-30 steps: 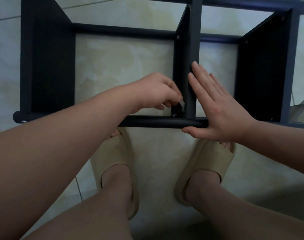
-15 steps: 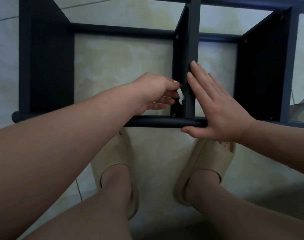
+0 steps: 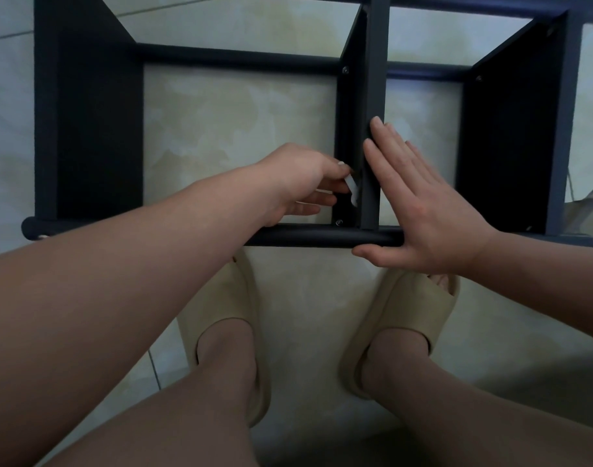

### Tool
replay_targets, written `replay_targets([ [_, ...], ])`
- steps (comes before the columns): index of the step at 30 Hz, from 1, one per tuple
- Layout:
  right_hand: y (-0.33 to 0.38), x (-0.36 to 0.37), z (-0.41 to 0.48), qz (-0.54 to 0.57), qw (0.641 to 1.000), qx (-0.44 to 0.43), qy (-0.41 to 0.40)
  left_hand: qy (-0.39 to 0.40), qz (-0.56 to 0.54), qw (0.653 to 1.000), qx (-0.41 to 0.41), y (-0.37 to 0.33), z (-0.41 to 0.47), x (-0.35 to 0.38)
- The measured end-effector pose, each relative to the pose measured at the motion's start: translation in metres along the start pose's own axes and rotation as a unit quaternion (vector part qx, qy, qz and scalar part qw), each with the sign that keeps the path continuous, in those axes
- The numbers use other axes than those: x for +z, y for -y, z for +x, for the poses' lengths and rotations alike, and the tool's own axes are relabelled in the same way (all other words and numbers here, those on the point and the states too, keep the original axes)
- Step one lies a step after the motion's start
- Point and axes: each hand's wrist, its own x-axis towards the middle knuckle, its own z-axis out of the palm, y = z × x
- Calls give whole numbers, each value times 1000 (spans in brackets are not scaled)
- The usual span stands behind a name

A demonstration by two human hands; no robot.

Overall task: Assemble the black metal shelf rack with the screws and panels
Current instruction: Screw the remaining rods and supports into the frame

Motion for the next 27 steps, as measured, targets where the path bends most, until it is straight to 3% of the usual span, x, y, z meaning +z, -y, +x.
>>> replay_targets([
  [8, 0, 0, 0, 2, 1000, 2, 1, -2, -19, 1000, 18, -4, -2, 1],
  [27, 1, 0, 1, 5, 1000, -1, -1, 31, 5, 999, -28, -3, -5, 7],
])
